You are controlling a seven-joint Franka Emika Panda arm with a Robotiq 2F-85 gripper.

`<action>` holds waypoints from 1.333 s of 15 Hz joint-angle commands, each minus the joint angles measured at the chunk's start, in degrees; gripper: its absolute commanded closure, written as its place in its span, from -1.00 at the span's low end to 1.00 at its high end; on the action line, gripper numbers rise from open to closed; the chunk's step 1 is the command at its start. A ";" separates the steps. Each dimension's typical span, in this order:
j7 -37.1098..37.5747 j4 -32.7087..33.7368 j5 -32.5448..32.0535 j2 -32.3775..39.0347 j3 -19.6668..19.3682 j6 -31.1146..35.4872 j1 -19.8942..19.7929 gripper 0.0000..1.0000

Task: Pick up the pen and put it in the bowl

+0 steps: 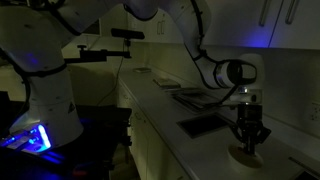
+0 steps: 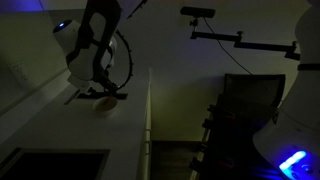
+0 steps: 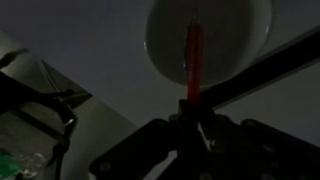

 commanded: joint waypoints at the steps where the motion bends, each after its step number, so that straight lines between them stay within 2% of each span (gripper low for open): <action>1: 3.24 6.57 -1.64 3.60 1.94 -4.79 -2.32 0.92; 6: 2.45 11.70 -1.92 7.08 3.20 -6.62 -3.66 0.92; 7: 1.61 12.17 -1.66 7.25 3.82 -6.92 -4.16 0.19; 8: 0.96 12.56 -1.48 7.39 4.37 -7.20 -4.60 0.17; 13: -1.35 10.50 -0.89 5.01 6.69 -5.41 -6.48 -0.53; 16: -5.92 7.61 -0.20 1.81 8.83 -4.42 -8.05 -0.98; 20: -16.18 1.58 0.43 -3.89 12.81 -2.81 -10.24 -1.00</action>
